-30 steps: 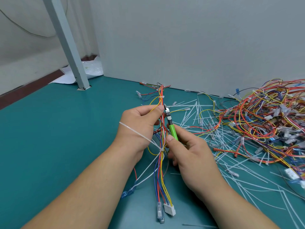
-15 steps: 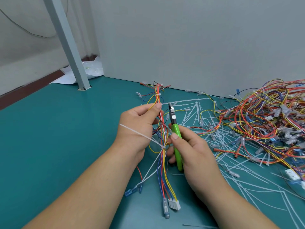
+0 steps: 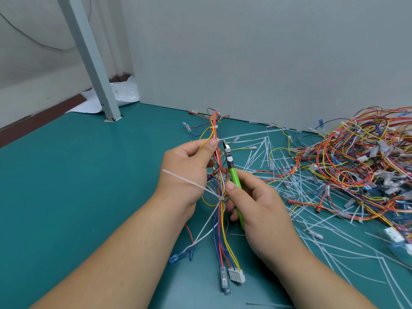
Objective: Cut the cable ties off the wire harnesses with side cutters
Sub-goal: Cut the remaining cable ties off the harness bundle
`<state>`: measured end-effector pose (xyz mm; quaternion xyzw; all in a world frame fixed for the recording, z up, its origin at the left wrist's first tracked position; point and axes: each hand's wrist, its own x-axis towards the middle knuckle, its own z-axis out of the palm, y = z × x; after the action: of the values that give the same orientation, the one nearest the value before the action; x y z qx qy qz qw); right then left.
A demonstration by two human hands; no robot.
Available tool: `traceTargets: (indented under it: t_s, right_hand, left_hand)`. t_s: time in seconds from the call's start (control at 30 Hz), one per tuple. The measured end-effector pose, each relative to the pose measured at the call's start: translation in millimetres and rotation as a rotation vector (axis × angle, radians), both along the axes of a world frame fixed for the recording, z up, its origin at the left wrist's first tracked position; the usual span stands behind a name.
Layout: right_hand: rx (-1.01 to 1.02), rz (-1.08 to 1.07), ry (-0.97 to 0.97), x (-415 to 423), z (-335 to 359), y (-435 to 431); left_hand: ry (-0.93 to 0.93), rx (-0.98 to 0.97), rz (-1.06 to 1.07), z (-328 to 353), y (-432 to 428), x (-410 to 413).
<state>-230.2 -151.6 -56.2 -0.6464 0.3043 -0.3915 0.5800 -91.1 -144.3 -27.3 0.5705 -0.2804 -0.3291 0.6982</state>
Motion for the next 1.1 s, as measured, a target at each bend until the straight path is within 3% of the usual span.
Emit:
traceTargets:
  t_s: [0.87, 1.03, 1.1]
  right_hand:
    - [-0.186, -0.005, 0.097, -4.4, -0.9, -2.8]
    - [-0.129, -0.032, 0.065, -3.1, -3.5, -5.6]
    - [-0.018, -0.120, -0.003, -1.6, -5.1, -7.7]
  left_hand:
    - [-0.151, 0.076, -0.045, -0.3, 2.6, 0.0]
    - [-0.162, 0.068, -0.042, 0.3, 1.9, 1.2]
    - [-0.169, 0.053, -0.035, 0.2, 2.1, 1.7]
